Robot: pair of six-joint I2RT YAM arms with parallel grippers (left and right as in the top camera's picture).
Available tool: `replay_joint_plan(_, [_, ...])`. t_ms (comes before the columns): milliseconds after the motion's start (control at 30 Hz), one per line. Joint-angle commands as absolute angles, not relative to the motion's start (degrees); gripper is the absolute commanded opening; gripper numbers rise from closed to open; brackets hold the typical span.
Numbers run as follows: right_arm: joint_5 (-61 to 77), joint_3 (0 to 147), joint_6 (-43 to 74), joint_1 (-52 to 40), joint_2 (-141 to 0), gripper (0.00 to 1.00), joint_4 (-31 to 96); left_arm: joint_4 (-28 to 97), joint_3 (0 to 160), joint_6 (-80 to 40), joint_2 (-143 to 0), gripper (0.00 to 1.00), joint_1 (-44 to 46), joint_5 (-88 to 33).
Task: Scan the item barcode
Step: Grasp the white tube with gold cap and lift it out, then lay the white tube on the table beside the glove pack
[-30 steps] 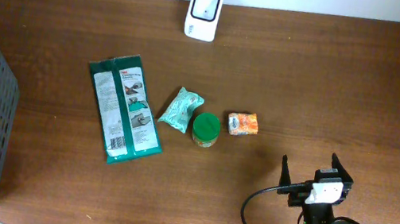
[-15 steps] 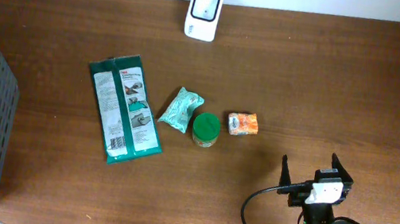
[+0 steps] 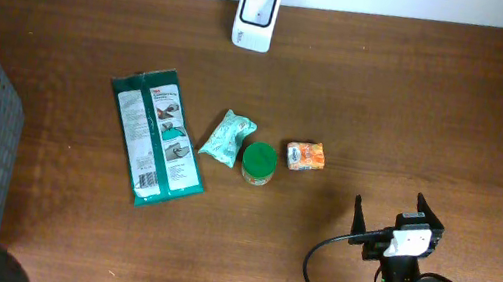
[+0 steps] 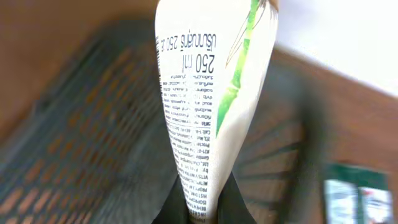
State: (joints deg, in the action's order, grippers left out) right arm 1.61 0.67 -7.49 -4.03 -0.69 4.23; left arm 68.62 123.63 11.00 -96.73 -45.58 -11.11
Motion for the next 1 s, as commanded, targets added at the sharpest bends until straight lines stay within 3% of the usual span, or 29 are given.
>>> replay_joint_plan(0, [2.4, 0.3, -7.1, -3.7, -0.2, 0.98, 4.3, 68.5, 127.9, 9.6, -90.7, 0.00, -37.1, -12.2])
replay_joint_plan(233, [2.4, 0.3, -7.1, -3.7, -0.2, 0.98, 4.3, 78.6, 124.9, 6.1, -88.8, 0.00, -14.1, -11.0])
replay_joint_plan(400, [2.3, 0.3, -7.1, -3.7, -0.2, 0.98, 4.3, 76.2, 110.4, 3.1, -89.6, 0.00, -2.2, -9.6])
replay_joint_plan(667, [2.3, 0.3, -7.1, -3.7, -0.2, 0.99, 4.3, 58.9, 84.6, 0.6, -89.7, 0.00, 6.2, -9.3])
replay_joint_plan(967, [2.4, 0.3, -7.1, -3.7, -0.2, 0.98, 4.3, 56.0, 82.0, 0.6, -89.7, 0.00, 8.2, -9.3])
